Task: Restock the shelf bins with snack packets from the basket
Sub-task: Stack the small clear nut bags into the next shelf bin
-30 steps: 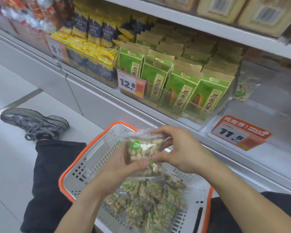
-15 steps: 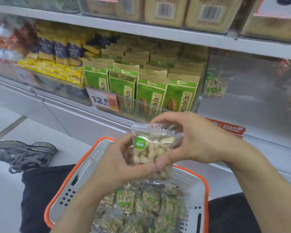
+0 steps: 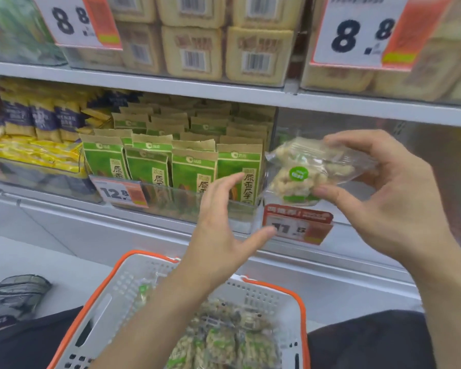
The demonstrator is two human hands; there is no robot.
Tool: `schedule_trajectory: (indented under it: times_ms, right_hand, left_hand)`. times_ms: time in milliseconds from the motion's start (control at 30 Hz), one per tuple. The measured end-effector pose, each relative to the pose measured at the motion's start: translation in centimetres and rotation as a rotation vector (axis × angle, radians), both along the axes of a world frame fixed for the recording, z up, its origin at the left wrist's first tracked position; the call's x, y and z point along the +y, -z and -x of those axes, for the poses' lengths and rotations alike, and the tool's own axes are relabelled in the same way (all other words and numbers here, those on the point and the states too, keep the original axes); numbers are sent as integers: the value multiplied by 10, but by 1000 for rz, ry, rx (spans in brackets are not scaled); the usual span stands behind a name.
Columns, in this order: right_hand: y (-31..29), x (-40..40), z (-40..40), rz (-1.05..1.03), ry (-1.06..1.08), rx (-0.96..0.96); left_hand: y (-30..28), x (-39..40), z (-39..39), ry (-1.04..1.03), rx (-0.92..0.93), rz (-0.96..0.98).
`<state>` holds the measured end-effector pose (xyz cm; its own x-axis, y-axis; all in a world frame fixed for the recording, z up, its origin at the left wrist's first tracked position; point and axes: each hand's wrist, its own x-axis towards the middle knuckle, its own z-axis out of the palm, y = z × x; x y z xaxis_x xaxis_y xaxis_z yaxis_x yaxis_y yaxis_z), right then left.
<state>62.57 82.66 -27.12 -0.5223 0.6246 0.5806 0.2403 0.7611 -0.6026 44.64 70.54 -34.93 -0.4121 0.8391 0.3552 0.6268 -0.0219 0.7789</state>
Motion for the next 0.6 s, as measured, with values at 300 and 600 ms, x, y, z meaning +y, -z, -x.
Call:
schedule_trajectory:
  times_ms: [300,600]
  right_hand:
    - [18,54,18,109,270,-266]
    - [54,126,79,392,301,-435]
  left_hand:
    - [43,44,-11,-186,408,-61]
    - [57,50,-7,-240,482,-136]
